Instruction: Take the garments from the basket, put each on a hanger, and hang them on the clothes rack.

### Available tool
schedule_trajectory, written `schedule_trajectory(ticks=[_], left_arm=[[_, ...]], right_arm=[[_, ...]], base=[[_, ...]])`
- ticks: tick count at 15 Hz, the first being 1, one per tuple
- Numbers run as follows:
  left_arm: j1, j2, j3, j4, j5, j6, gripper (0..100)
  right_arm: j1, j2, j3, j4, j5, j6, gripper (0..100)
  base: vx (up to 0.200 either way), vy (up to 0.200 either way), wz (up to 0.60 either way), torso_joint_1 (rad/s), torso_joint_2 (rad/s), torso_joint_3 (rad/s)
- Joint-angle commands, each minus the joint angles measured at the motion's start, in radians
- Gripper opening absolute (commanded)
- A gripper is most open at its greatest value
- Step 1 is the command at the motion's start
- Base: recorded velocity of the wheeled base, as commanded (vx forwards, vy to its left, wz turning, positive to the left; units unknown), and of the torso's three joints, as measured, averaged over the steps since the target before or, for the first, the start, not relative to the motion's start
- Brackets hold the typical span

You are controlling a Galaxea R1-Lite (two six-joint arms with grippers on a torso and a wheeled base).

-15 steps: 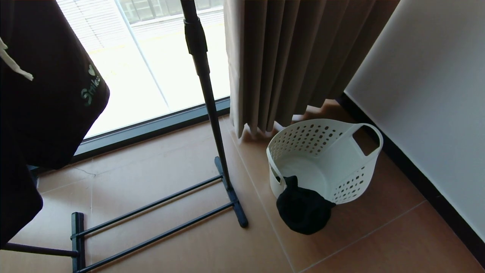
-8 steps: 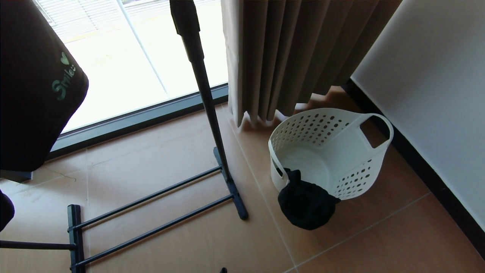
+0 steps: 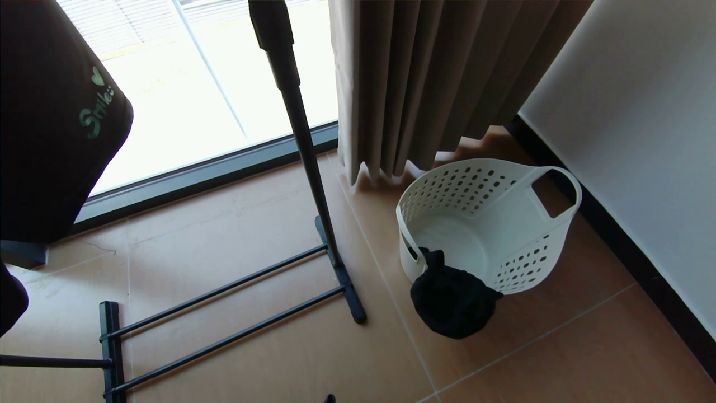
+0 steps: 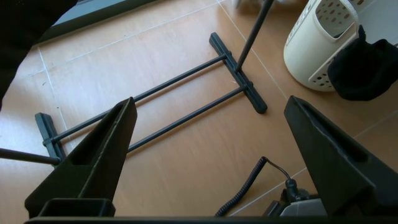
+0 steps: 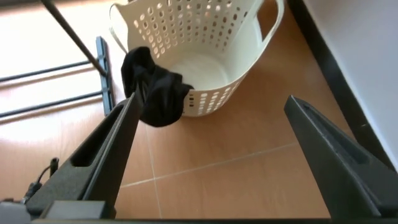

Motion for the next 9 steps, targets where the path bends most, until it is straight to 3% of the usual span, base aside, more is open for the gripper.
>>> schedule_trajectory(ticks=[1,3,6,9], left_arm=[[0.0,0.0,0.0,0.0,0.0,-0.001,100],[0.0,0.0,0.0,-0.001,0.0,-0.004,100],[0.002,0.0,0.0,-0.001,0.0,-0.007,100],[0.002,0.0,0.0,-0.001,0.0,-0.011,100]], right_arm=[[0.005,0.108,0.005,-0.003,0.001,-0.003,100],[0.009,0.188,-0.009,-0.02,0.007,-0.003,100],[0.086,0.303,-0.05,-0.039,0.016,-0.003,100],[0.19,0.521,-0.153,-0.046,0.013,-0.009,100]], base=[[0.0,0.0,0.0,0.0,0.0,0.0],[0.0,0.0,0.0,0.0,0.0,0.0],[0.0,0.0,0.0,0.0,0.0,0.0],[0.0,0.0,0.0,0.0,0.0,0.0]])
